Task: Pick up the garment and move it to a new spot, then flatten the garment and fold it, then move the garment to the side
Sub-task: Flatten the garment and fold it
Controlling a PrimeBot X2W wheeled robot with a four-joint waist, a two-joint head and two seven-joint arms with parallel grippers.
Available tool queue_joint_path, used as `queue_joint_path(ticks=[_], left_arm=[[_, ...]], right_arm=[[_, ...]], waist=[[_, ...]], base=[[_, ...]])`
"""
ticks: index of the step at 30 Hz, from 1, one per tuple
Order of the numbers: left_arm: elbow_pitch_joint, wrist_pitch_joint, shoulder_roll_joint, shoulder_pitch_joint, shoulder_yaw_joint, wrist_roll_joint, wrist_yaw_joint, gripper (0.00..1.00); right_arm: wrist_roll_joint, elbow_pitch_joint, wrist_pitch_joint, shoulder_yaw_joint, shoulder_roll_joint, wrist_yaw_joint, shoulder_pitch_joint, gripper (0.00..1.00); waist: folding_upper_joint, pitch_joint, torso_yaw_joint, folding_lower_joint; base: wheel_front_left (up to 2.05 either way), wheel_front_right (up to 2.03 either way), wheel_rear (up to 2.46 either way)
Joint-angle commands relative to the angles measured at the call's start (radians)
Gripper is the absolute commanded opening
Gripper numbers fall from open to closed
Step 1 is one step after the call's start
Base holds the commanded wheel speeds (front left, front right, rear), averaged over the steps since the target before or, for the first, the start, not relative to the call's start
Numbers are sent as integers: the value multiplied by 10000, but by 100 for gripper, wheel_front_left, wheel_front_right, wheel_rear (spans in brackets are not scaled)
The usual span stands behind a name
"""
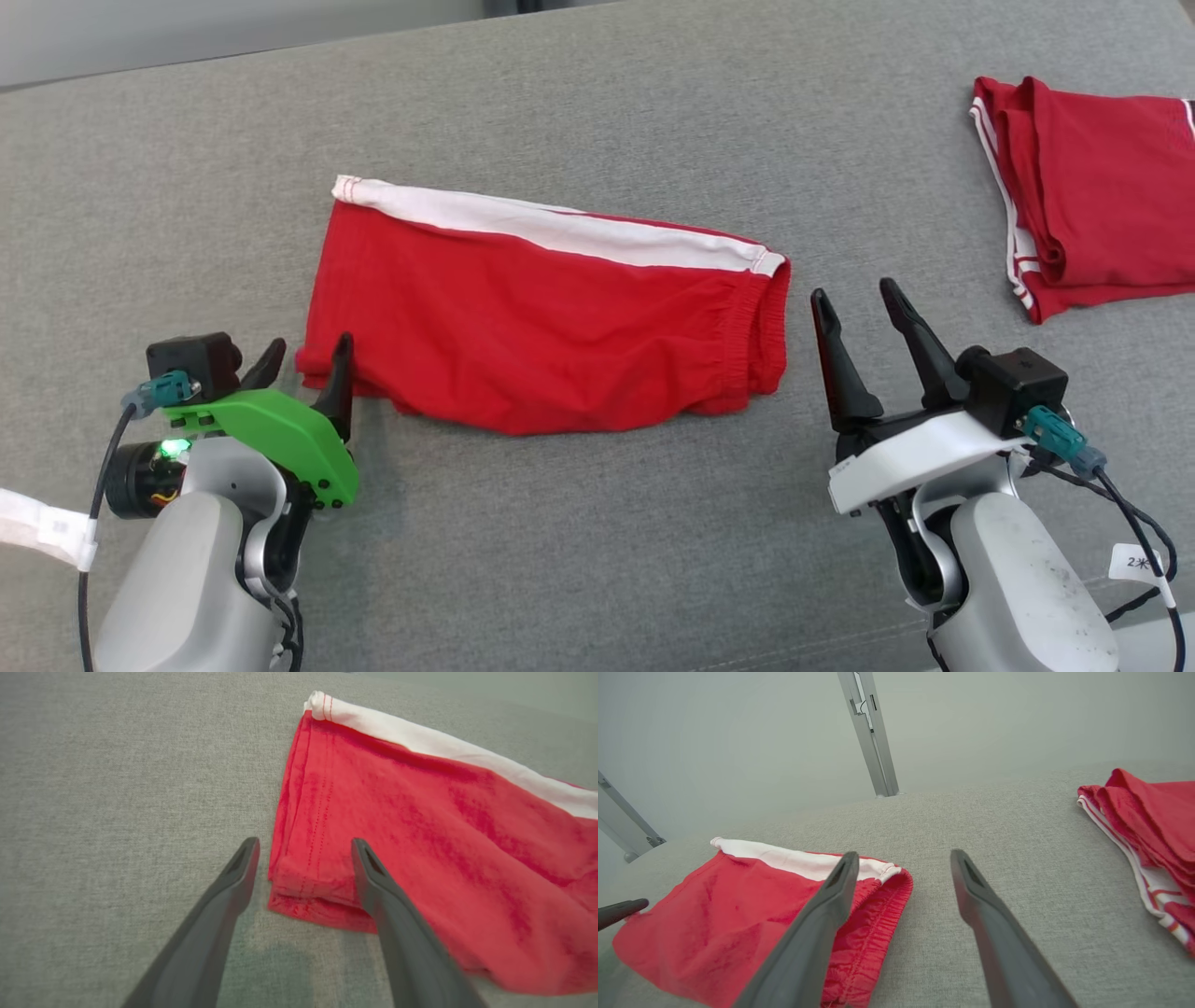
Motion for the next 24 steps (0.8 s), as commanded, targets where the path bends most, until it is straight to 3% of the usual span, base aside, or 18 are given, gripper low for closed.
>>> queue_joint_path(ticks=[1, 10, 14, 15, 17, 24], left_arm=[[-136, 153, 30, 136, 46, -129, 62, 100], [-150, 1161, 91, 396, 213, -491, 681, 100], [-189, 1430, 86, 515, 129, -537, 746, 100], [-218, 1461, 82, 529, 108, -559, 729, 72], [-303, 1474, 61, 556, 62, -589, 664, 0], [-669, 888, -9, 514, 83, -522, 590, 0]], right_arm=[[-1, -129, 39, -14, -27, -11, 128, 100], [55, -454, 180, -77, -25, -13, 289, 100], [45, -524, 187, -87, -24, -13, 302, 100], [45, -537, 188, -78, -24, -13, 306, 100], [59, -548, 186, -54, -24, -13, 311, 100], [21, -484, 177, -130, -25, -13, 356, 100]], waist=[[0, 29, -130, 0], [0, 122, -389, 0], [0, 130, -383, 0], [0, 129, -372, 0], [0, 121, -343, 0], [0, -29, -135, 0]], base=[[0, 0, 0], [0, 0, 0], [0, 0, 0], [0, 0, 0], [0, 0, 0], [0, 0, 0]])
